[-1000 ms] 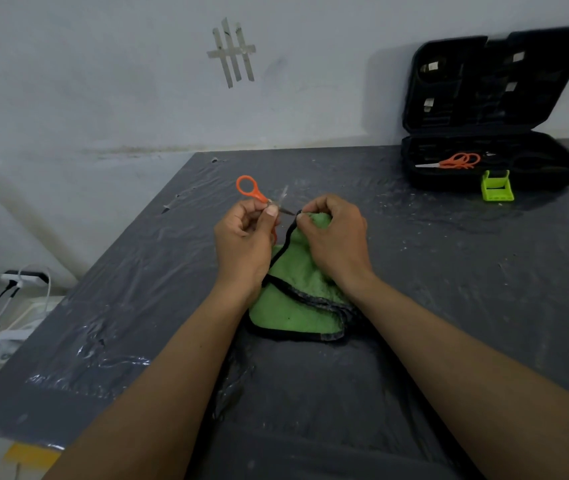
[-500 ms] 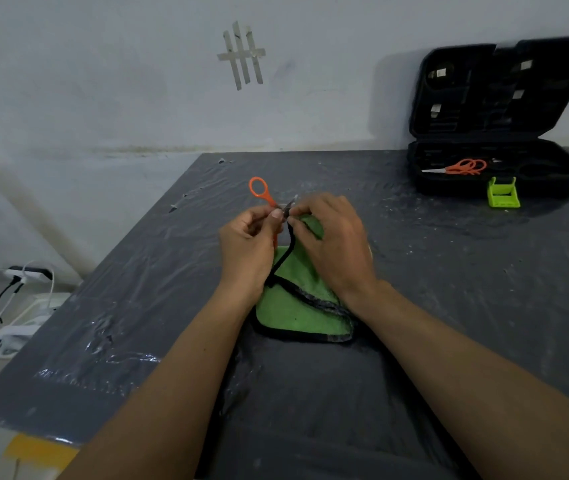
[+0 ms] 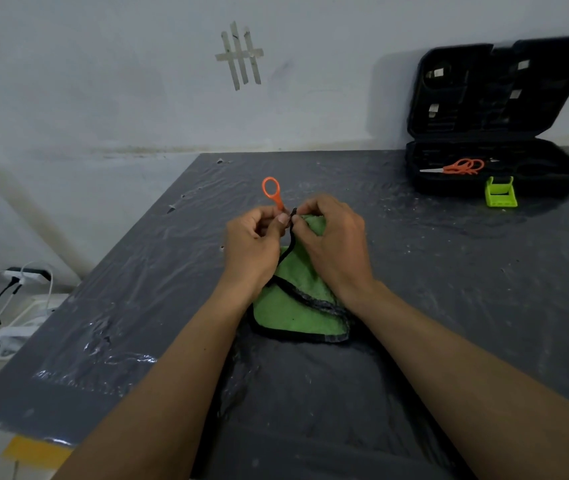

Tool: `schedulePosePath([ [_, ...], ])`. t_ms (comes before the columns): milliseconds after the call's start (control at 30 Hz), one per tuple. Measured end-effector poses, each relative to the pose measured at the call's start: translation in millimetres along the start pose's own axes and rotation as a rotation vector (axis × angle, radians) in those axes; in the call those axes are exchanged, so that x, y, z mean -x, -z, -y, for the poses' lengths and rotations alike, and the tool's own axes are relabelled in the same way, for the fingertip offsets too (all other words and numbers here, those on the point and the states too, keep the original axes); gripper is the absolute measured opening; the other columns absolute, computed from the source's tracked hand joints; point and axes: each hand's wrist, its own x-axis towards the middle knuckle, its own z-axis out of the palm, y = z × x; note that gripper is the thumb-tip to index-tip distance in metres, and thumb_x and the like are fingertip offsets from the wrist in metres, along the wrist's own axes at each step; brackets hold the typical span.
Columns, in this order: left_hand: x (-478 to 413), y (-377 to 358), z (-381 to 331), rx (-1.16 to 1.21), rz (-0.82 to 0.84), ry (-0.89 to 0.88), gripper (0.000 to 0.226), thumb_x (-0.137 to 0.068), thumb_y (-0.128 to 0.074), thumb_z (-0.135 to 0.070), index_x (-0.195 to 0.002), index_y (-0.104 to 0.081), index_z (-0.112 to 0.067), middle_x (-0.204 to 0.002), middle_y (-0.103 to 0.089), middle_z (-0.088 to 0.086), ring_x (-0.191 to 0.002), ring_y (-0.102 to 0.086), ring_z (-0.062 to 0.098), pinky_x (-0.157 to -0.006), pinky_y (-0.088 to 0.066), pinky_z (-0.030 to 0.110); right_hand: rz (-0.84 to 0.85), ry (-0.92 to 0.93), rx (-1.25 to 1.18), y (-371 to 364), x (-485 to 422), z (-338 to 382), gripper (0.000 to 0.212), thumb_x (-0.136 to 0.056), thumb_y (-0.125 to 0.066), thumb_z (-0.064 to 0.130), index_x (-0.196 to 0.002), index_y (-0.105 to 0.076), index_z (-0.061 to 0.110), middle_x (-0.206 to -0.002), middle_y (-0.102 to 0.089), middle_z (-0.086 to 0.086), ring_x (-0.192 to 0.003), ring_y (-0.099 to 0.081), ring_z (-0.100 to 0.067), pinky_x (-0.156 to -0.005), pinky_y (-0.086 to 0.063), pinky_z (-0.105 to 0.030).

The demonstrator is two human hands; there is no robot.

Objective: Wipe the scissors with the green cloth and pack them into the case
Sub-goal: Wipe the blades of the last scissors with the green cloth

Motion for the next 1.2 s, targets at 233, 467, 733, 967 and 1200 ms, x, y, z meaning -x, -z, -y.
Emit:
schedulePosePath([
  [233, 1.8, 3.6, -1.2, 0.058, -0.041, 0.053, 0.018, -0.093, -0.057, -0.018, -0.080, -0.065, -0.028, -0.078, -0.065, 0.000, -0.073, -0.057, 0.009, -0.065, -0.044, 0.024, -0.055, -0.065, -0.057, 4.4, -1.9, -2.2, 0.004, -0.084, -0.066, 0.014, -0.084, -0.063, 0.012, -0.083, -0.066, 0.002, -0.082, -0.061, -0.016, -0.075, -0.051, -0.038],
  [467, 2.6, 1.7, -0.1, 0.042, -0.048, 0.059, 0.010, -0.092, -0.058, -0.018, -0.088, -0.067, -0.020, -0.083, -0.070, 0.000, -0.074, -0.063, 0.007, -0.065, -0.049, 0.015, -0.047, -0.002, -0.040, 3.1, -0.5, 0.2, 0.006, -0.084, -0.067, 0.015, -0.083, -0.063, 0.011, -0.083, -0.065, 0.000, -0.082, -0.059, -0.019, -0.073, -0.049, -0.037],
  [733, 4.5, -5.9, 3.3, -0.036, -0.055, -0.028, 0.009, -0.092, -0.058, -0.015, -0.092, -0.067, -0.015, -0.082, -0.070, 0.002, -0.075, -0.066, 0.011, -0.063, -0.052, 0.019, -0.005, 0.002, 0.018, 0.3, -0.3, -1.6, 0.008, -0.082, -0.069, 0.020, -0.084, -0.064, 0.014, -0.085, -0.066, 0.002, -0.084, -0.056, -0.016, -0.073, -0.041, -0.026],
  [967, 3.3, -6.4, 0.7, -0.121, -0.028, -0.090, 0.010, -0.092, -0.058, -0.011, -0.094, -0.067, -0.013, -0.077, -0.067, -0.007, -0.072, -0.067, 0.009, -0.063, -0.053, 0.017, 0.000, -0.018, 0.028, -0.4, 0.5, -2.5, 0.009, -0.083, -0.067, 0.021, -0.084, -0.063, 0.013, -0.085, -0.066, 0.003, -0.085, -0.058, -0.016, -0.073, -0.045, -0.030],
  [1200, 4.5, -2.6, -0.1, -0.147, -0.004, -0.126, 0.012, -0.091, -0.058, -0.009, -0.092, -0.067, -0.017, -0.076, -0.066, -0.010, -0.070, -0.065, 0.005, -0.061, -0.049, 0.011, -0.033, -0.044, 0.024, 0.9, -0.9, -4.1, 0.005, -0.082, -0.066, 0.015, -0.084, -0.063, 0.012, -0.084, -0.067, 0.000, -0.082, -0.060, -0.019, -0.074, -0.049, -0.036],
])
